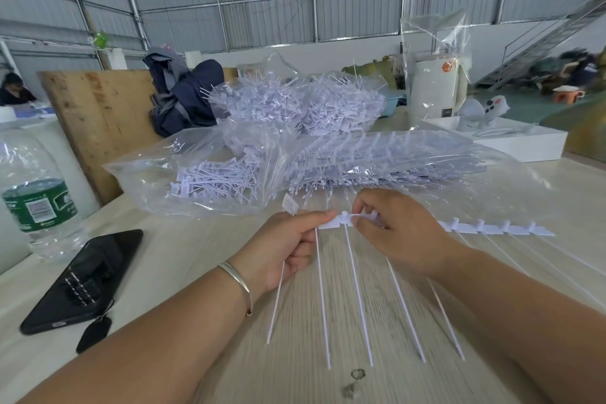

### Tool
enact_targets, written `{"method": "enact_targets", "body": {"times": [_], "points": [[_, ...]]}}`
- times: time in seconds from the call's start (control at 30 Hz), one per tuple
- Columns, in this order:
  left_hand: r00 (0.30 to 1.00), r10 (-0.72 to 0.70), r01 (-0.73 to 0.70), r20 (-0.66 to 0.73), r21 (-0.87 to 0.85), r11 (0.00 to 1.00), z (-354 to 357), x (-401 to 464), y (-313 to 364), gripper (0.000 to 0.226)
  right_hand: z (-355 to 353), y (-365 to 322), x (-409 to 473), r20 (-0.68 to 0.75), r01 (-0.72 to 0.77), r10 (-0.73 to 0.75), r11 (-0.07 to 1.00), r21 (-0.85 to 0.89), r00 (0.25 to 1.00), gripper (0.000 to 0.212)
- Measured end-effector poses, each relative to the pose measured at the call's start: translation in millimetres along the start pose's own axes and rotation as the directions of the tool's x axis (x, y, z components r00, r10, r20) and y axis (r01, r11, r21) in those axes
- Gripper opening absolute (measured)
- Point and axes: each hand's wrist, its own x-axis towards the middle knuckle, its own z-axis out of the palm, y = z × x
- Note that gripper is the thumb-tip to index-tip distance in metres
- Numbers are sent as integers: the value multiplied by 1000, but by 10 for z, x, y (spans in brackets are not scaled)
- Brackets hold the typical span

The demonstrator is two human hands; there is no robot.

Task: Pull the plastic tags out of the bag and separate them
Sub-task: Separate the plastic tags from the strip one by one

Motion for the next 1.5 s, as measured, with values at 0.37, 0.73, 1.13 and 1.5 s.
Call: {"method": "enact_targets", "body": {"times": [0.37,0.73,1.13,1.5], "points": [[999,26,-25,-38,30,999,-2,23,-38,15,-80,92,29,109,-301,305,952,-47,946,45],[1000,14,-15,10,134,991,10,-34,-15,19,-27,66,11,252,-385,310,855,349,917,46],[957,81,-21,280,-208,978,141,-137,93,18,-14,-177,-19,350,-323,119,721,613,929,75],[997,-23,30,70,-89,996,68,-54,6,30,-59,-39,4,187,-347,292,807,478,938,34]]}}
